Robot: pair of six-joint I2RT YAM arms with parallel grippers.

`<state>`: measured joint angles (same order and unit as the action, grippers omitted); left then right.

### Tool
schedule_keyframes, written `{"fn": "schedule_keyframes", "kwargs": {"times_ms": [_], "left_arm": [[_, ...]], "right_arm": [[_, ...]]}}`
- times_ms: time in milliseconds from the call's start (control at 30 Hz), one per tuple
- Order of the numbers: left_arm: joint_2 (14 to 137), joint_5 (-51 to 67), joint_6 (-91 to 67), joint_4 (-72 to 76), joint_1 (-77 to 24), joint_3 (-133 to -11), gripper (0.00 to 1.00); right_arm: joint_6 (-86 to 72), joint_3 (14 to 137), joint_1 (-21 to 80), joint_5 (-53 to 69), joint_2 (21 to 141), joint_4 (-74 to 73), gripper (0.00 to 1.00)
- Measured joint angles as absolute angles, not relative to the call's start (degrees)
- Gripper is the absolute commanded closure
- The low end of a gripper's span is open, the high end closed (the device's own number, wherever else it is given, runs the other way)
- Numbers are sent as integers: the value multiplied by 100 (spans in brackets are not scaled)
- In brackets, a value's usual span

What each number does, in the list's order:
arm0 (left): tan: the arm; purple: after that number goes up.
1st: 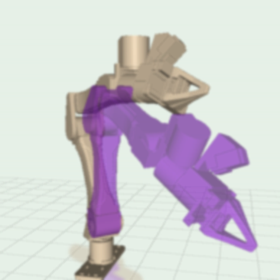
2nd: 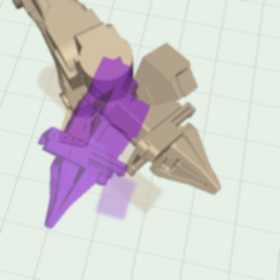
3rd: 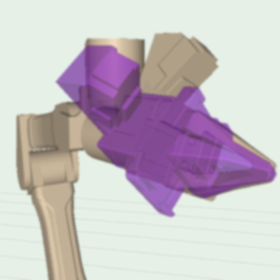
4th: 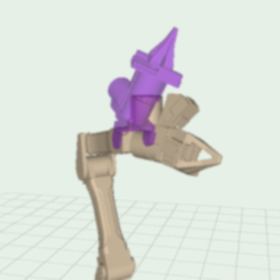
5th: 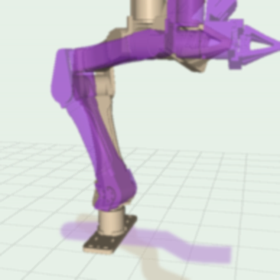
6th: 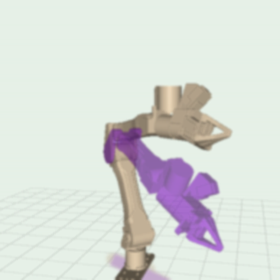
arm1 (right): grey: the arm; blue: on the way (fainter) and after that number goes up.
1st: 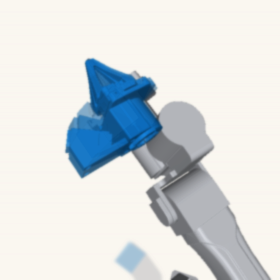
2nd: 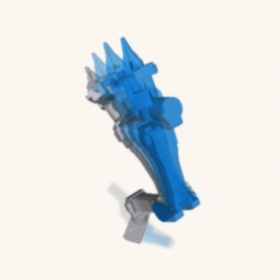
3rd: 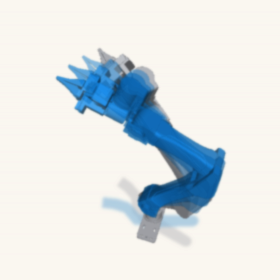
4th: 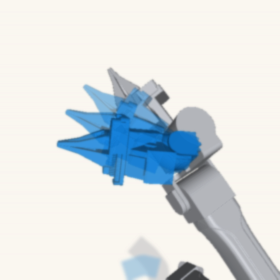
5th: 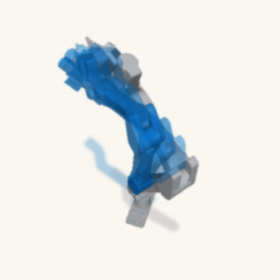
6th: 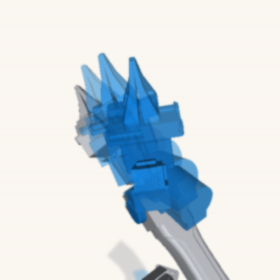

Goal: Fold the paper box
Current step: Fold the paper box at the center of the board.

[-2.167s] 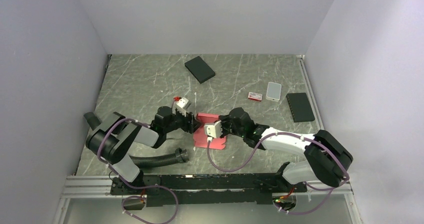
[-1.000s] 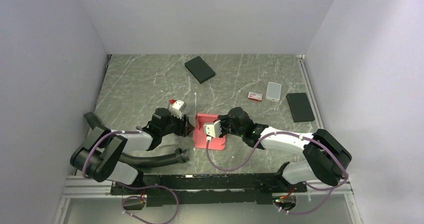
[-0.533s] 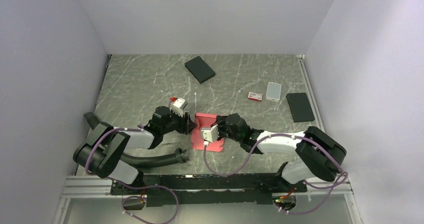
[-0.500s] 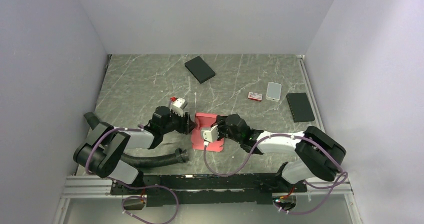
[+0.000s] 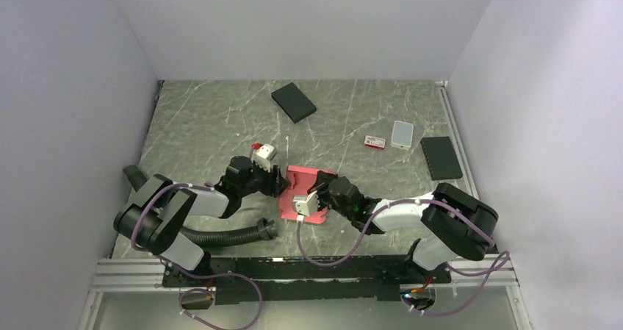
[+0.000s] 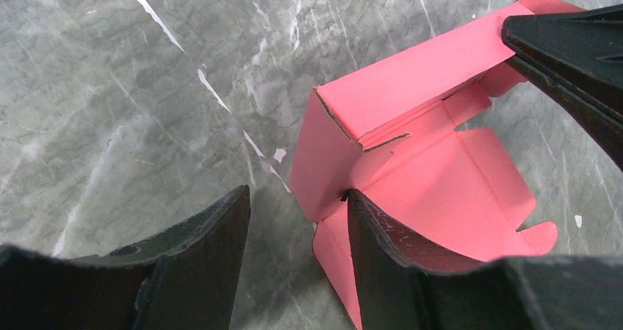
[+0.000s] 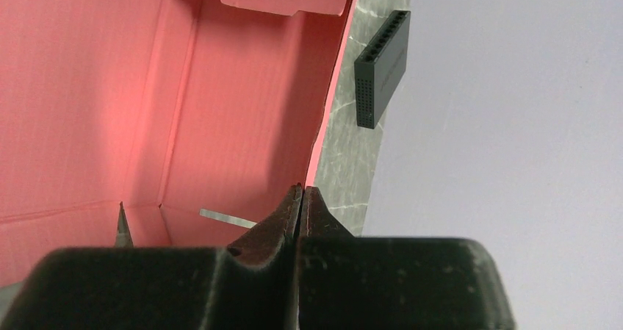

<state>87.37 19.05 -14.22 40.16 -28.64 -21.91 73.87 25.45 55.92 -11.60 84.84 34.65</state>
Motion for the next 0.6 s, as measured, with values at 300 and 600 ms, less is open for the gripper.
{"fn": "schedule_keyframes", "kwargs": {"times_ms": [300,600], "left_arm": [[8941,1844,-1428,4233,-2864,-2250,49],[8962,1527,-1437,4305,-2993,-2250,65]], "right_arm": [[7526,2471,5780,-1409,8635,3795,100],[7544,2469,5937,-1474,8656,3874,100]]}}
